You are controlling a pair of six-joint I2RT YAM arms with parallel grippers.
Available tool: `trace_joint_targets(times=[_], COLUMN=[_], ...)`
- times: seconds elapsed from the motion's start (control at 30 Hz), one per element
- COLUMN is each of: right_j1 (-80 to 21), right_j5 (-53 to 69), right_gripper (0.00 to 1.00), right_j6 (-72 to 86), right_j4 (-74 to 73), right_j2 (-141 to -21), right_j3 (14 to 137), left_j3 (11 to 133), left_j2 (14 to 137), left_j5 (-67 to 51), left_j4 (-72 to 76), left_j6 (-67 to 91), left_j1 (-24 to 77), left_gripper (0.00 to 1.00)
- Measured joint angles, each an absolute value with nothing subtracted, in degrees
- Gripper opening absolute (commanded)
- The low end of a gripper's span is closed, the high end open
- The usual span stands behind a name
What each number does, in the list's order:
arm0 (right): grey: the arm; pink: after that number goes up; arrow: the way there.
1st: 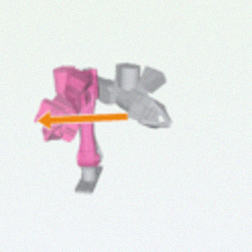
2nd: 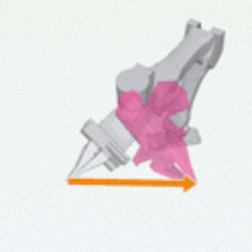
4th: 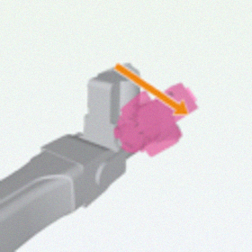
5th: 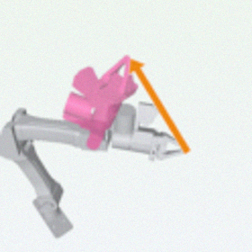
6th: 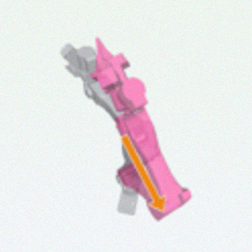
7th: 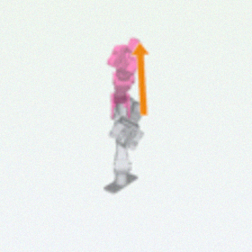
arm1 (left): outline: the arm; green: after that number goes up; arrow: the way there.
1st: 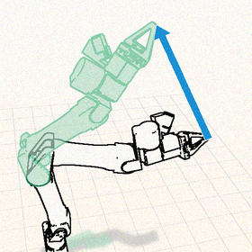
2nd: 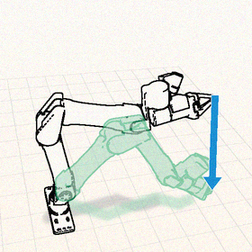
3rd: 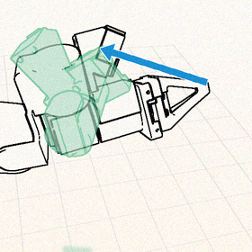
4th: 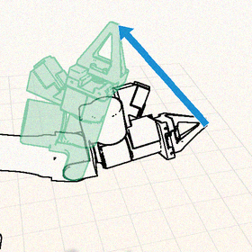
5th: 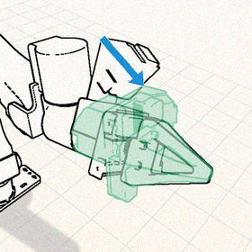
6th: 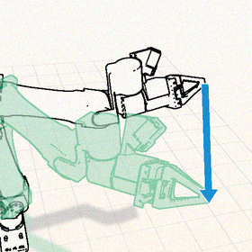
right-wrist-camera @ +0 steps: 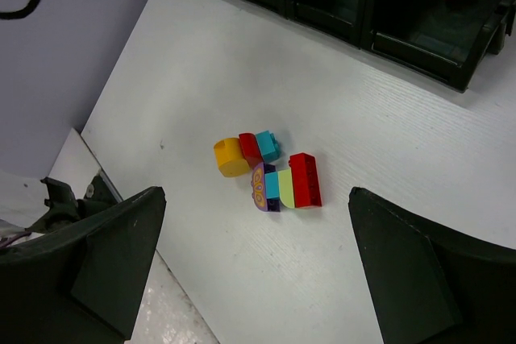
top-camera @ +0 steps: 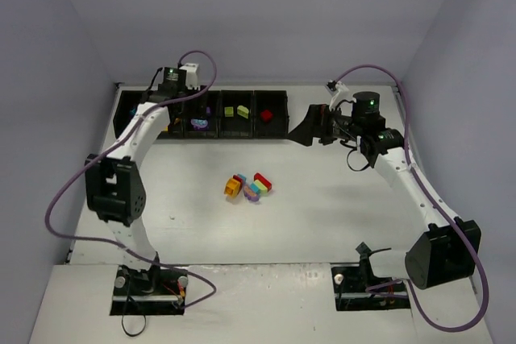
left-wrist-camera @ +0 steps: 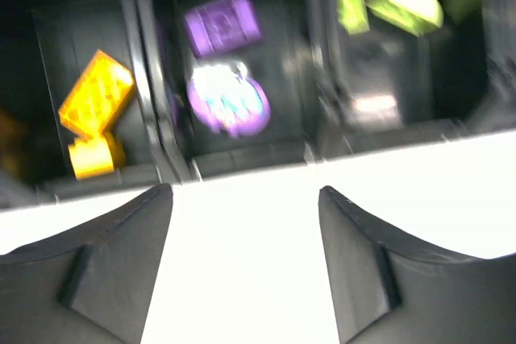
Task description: Sort the legos into containers by color
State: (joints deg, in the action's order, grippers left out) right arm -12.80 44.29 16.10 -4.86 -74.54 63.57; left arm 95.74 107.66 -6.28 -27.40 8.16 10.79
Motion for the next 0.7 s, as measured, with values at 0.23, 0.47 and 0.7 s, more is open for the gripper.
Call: trace_joint_targets(times=[0.23, 0.47, 0.7], right_j1=[-13.21, -14.72, -15.86], right_j5=[44.27, 44.27, 44.25], right_gripper=[0.93, 0.93, 0.93], right_j6=[16.10, 16.12, 16.16], right_j4=[-5.02, -5.02, -5.04], right_j2=[-74.54, -74.54, -74.43], right_j3=[63.46, 62.87, 62.22], left_j3=[78.74, 64.07, 60.58], left_j2=[88.51, 81.73, 83.13], left_j5=[-7.01, -7.11, -3.22], left_j4=[-28.01, -28.14, -27.75], left_j6=[10.76, 14.02, 13.74], left_j1=[22.06, 33.85, 38.50], left_gripper=[0.71, 0.71, 0.71])
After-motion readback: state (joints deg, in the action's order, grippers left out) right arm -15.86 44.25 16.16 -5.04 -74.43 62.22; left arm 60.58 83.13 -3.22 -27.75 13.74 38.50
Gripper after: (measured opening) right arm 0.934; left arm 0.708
